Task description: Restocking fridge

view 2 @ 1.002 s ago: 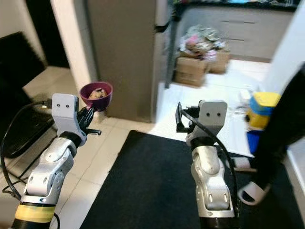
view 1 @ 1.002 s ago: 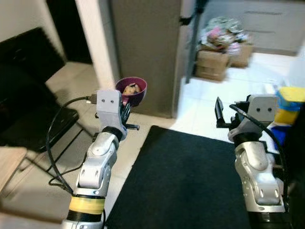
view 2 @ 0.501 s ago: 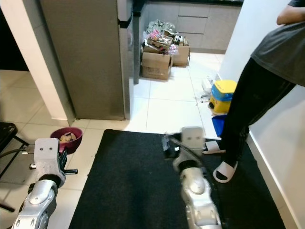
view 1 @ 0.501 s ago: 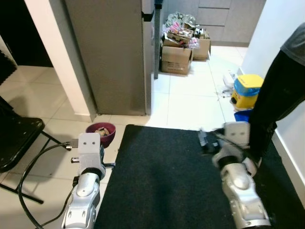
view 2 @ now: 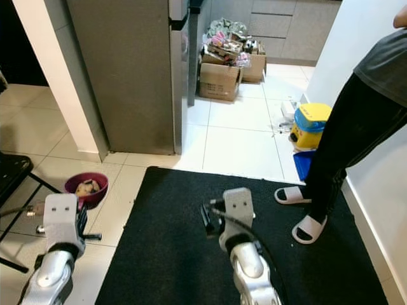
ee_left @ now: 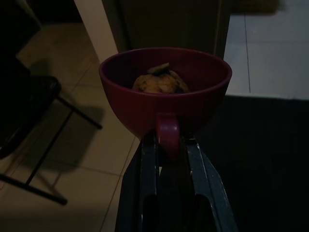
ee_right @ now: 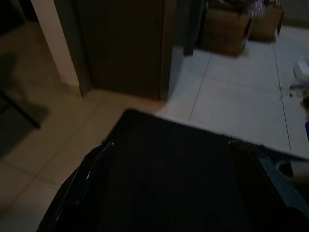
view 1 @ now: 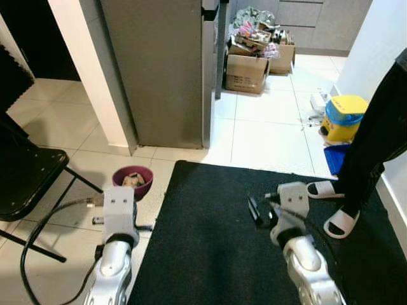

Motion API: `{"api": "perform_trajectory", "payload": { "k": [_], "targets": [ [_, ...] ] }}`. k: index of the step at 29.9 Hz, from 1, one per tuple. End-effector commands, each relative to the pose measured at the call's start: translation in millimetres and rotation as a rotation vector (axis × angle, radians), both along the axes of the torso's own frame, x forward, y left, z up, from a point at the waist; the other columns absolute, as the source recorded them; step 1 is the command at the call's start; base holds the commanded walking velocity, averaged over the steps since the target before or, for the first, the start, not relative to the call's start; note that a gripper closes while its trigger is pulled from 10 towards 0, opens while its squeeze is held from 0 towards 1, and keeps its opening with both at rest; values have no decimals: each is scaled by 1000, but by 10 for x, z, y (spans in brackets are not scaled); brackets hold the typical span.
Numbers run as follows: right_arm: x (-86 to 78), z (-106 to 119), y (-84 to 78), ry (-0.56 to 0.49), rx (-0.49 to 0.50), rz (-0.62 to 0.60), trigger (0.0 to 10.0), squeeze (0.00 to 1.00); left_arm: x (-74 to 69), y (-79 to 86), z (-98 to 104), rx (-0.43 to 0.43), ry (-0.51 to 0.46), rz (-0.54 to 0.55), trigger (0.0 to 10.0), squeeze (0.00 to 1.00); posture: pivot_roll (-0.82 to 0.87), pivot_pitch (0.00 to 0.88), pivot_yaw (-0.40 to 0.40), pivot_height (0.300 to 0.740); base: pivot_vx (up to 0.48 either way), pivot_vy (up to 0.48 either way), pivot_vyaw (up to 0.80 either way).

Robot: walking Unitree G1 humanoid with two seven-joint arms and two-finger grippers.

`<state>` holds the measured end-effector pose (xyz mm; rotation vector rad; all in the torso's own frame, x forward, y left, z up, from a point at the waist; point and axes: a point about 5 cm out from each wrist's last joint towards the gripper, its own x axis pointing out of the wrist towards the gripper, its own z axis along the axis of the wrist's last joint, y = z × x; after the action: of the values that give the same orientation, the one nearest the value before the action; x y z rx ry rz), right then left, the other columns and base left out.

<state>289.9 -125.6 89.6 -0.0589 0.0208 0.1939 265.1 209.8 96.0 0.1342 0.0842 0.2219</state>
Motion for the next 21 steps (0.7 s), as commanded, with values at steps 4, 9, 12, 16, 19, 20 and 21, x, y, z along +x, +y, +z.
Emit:
{"api": "perform_trajectory", "payload": {
  "k": [4,9,12,16,19,20,21],
  "targets": [
    [-113,-185,-33,48,-23,3,10000,0,-73,-122,34,-13,-48,-5,10000,0,-90,142,-6,710,0,0,0],
    [-184,-256,-33,56,-40,17,10000,0,-77,-290,56,-86,-57,-39,10000,0,-90,141,-9,710,0,0,0],
    [-183,-236,-22,45,-43,22,10000,0,-63,-356,94,-109,-70,-63,10000,0,-90,141,-9,710,0,0,0],
    [-169,-221,-20,35,-45,22,10000,0,-45,-396,127,-114,-82,-83,10000,0,-97,132,-13,710,0,0,0],
    [-133,-182,-23,17,-45,20,10000,0,-14,-449,176,-107,-103,-116,10000,0,-97,131,-12,710,0,0,0],
    [-119,-161,-22,8,-44,20,10000,0,-2,-459,195,-104,-112,-124,10000,0,-98,128,-10,710,259,0,0],
    [-115,-158,-22,6,-44,19,10000,0,4,-464,206,-102,-116,-129,10000,0,-98,128,-10,710,345,0,0]
  ]
}}
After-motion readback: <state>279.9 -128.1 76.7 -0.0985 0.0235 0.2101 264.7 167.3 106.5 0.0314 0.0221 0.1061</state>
